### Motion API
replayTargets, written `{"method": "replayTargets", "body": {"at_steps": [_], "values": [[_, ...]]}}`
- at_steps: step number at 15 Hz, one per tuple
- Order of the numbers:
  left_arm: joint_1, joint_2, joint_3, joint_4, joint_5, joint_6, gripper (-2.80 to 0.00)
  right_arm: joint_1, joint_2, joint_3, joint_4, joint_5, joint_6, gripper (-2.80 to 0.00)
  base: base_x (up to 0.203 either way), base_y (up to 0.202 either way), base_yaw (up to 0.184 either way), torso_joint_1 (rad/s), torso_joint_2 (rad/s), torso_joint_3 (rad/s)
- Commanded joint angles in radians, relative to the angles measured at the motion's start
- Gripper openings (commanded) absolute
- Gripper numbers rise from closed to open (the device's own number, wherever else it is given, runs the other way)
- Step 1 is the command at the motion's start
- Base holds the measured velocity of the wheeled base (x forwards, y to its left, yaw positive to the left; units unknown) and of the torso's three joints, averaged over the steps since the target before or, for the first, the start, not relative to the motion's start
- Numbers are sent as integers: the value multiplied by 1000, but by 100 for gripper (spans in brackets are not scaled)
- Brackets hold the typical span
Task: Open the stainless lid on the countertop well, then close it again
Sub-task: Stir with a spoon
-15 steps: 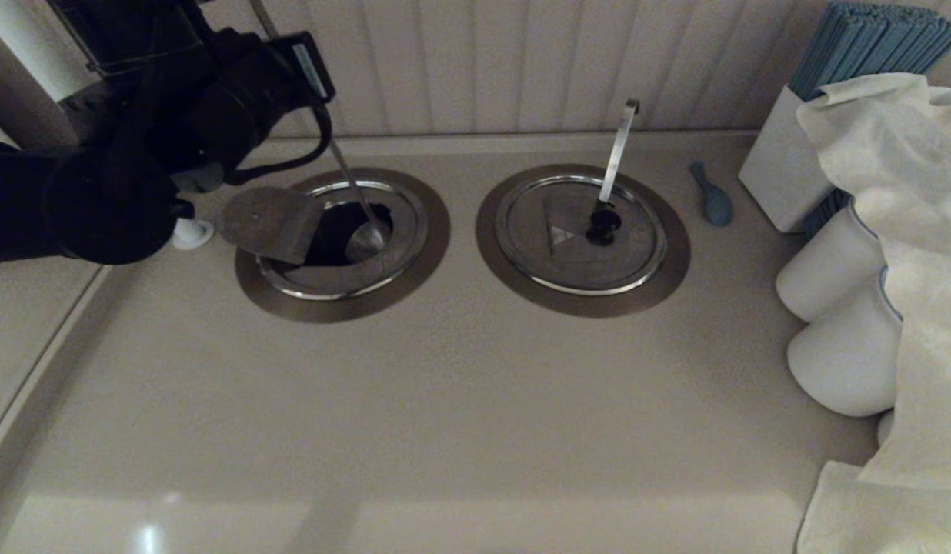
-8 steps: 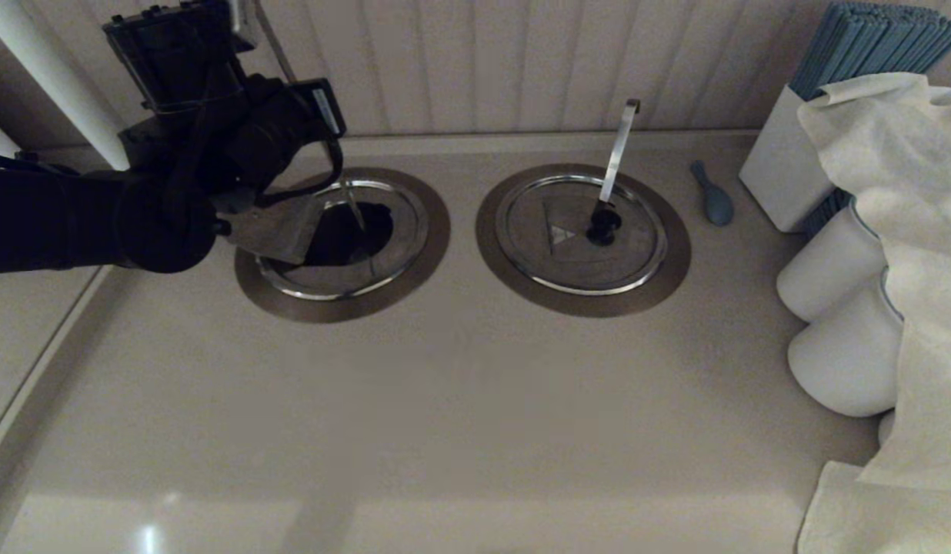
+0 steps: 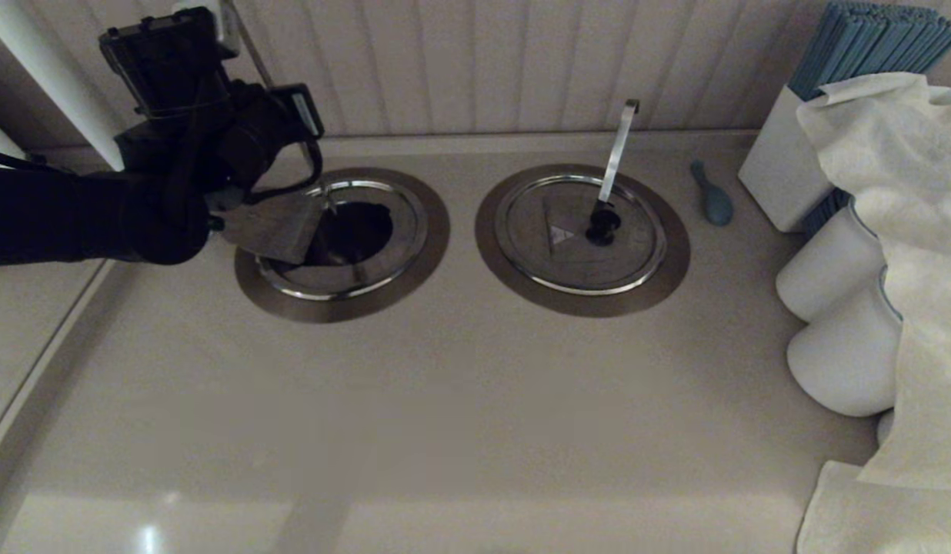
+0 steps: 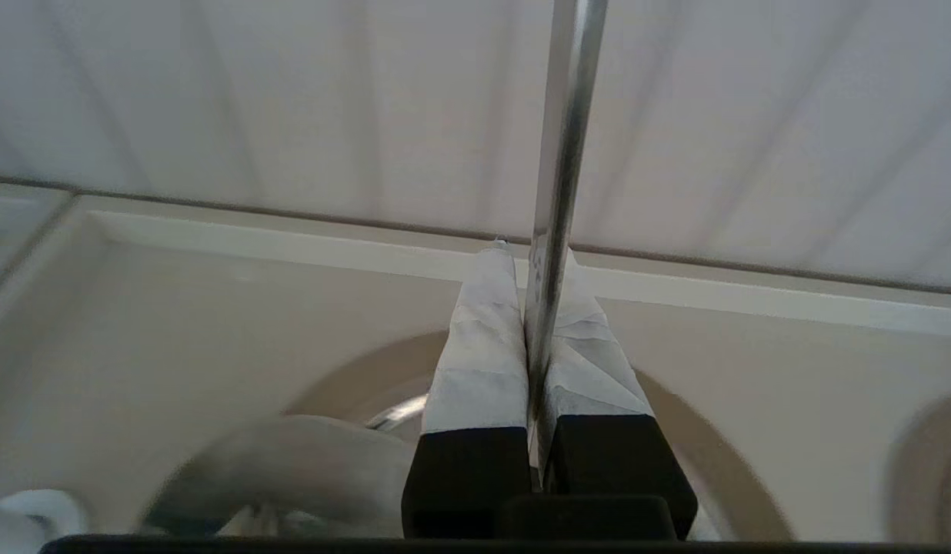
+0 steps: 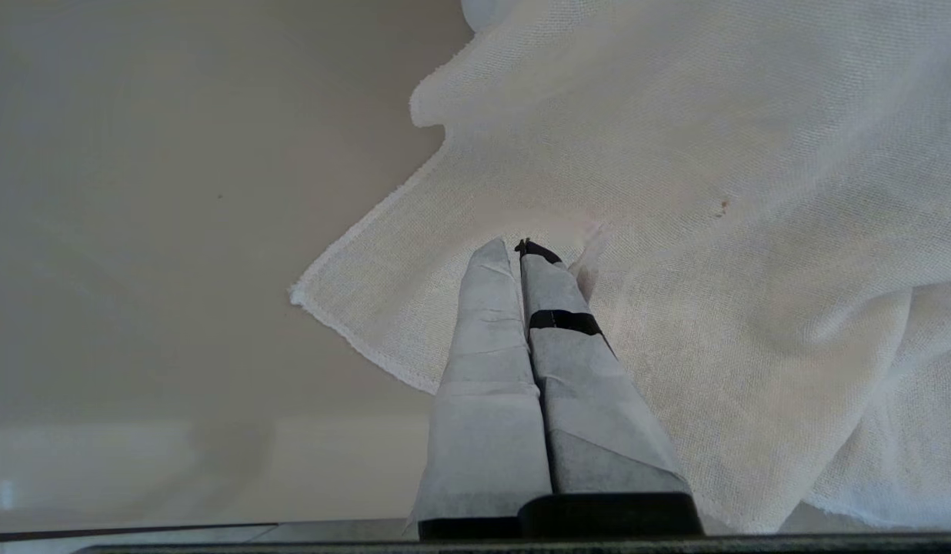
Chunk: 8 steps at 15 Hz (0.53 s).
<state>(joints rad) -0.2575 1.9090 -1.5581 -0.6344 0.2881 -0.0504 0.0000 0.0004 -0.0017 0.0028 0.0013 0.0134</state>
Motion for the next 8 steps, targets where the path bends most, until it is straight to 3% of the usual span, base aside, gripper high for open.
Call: {"method": "replayTargets", "body": {"at_steps": [1, 5, 8], "values": [[9, 5, 1, -4, 2, 0, -280, 0, 1, 0, 0, 0, 0, -280, 0, 0, 0, 0, 0, 0], [7, 7, 61, 6, -18, 49, -280, 0, 1, 0, 0, 0, 0, -280, 0, 0, 0, 0, 0, 0], [-11, 12, 67, 10, -20, 49, -280, 0, 1, 0, 0, 0, 0, -280, 0, 0, 0, 0, 0, 0]]}}
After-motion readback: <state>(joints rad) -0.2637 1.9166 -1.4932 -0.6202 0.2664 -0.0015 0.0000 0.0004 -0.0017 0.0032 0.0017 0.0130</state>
